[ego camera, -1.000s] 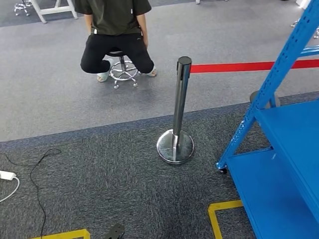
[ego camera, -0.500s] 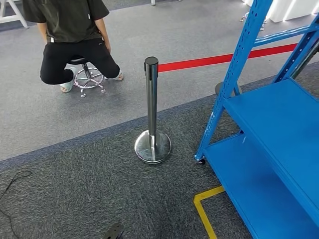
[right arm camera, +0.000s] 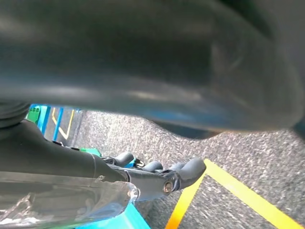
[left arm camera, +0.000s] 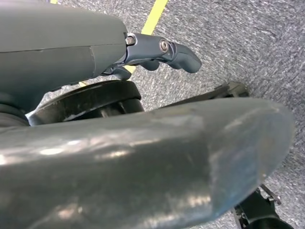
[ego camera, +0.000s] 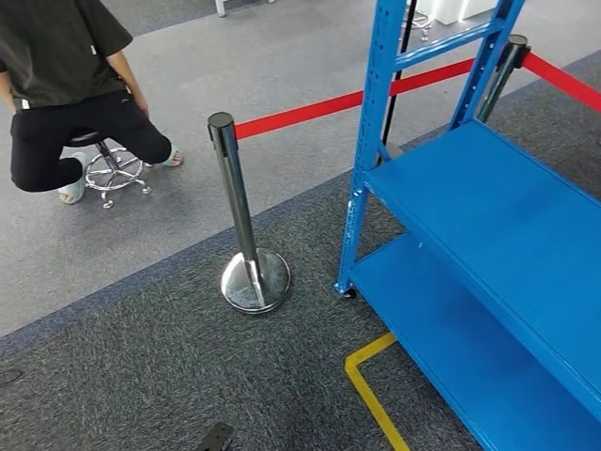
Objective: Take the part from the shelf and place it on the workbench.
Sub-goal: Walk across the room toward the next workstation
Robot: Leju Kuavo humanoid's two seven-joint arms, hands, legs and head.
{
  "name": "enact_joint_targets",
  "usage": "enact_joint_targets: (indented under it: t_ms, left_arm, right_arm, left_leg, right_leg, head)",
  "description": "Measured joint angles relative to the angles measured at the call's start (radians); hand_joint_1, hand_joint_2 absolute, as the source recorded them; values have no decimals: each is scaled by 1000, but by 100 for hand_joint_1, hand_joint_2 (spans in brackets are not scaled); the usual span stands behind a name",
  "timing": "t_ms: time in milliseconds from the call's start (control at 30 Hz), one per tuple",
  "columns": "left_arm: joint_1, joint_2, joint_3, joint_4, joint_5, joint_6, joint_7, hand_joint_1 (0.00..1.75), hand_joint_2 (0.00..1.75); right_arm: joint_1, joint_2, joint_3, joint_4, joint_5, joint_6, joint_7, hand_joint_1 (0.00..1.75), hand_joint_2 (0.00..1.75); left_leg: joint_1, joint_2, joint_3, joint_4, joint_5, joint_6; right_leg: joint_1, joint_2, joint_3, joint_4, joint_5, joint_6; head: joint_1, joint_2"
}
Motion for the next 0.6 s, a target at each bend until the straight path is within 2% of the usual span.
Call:
enact_joint_targets:
  t_ms: [100,133,200,233,267,300,367,433,467,500,533,567,600]
  left_arm:
    - [-1,0,0,0,0,0,0,0,0]
    - [-1,0,-1,0,0,0,0,0,0]
    - [0,0,-2,0,-1,0,-1,0,0]
    - [1,1,-3,0,-2,1,0,0,0]
    - [2,1,-6,0,-5,4,2,0,0]
    - [1,1,-9,0,-10,9,5,0,0]
    - [-1,0,-17,0,-19,19,12,0,0]
    - [-3,0,-23,0,-21,25,17,0,0]
    - [-4,0,-27,0,-22,30,18,0,0]
    - [-5,0,-31,0,-23,38,19,0,0]
    - [-5,0,-35,0,-26,48,21,0,0]
    - [-5,0,-39,0,-30,58,22,0,0]
    - [-5,0,-42,0,-33,67,24,0,0]
  right_arm:
    - [0,0,0,0,0,0,0,0,0]
    - [-1,0,0,0,0,0,0,0,0]
    - [-2,0,0,0,-1,0,0,0,0]
    - [-2,-1,-1,0,-3,-1,0,0,0]
    - [-1,-1,-2,0,-5,-1,0,0,0]
    - [-1,-2,-4,0,-7,-1,1,0,0]
    - [-3,-2,-6,0,-11,-1,2,0,0]
    - [-5,-2,-8,0,-11,-1,2,0,0]
    - [-3,-2,-10,0,-10,0,2,0,0]
    - [0,-2,-10,0,-10,0,1,0,0]
    - [3,-2,-11,0,-9,0,1,0,0]
    - [4,-2,-12,0,-8,0,1,0,0]
    - [2,-2,-13,0,-8,1,1,0,0]
  left_leg:
    - [2,4,1,0,-3,-4]
    - [4,-22,-16,39,-28,-9]
    - [8,-81,-92,190,-98,-16]
    - [10,-110,-128,258,-121,-17]
    - [10,-114,-140,272,-109,-15]
    - [11,-121,-122,229,-75,-13]
    - [17,-167,-65,105,-11,-9]
    - [21,-210,-32,28,6,-7]
    - [21,-214,-29,16,4,-3]
    - [20,-203,-29,14,5,2]
    - [19,-192,-29,10,9,9]
    - [18,-178,-28,6,12,17]
    - [18,-163,-27,3,15,24]
  right_leg:
    - [-1,8,0,-2,2,-5]
    - [-3,22,-1,-3,4,-11]
    - [-7,65,-5,-7,10,-22]
    - [-8,91,-7,-7,13,-25]
    - [-8,110,-8,-7,15,-24]
    - [-9,126,-8,-7,16,-22]
    - [-10,156,-11,-5,20,-14]
    - [-11,179,-20,-3,25,-3]
    - [-12,190,-24,-5,29,4]
    - [-16,198,-29,-9,33,11]
    - [-16,185,-34,-8,32,16]
    - [-15,160,-44,8,21,19]
    - [-13,126,-62,44,-3,21]
  head:
    - [1,0]
    - [-1,0]
    - [-4,0]
    - [-5,0]
    - [-5,0]
    - [-5,0]
    - [-6,0]
    - [-6,0]
    - [-6,0]
    - [-7,0]
    - [-7,0]
    - [-5,0]
    - [-2,0]
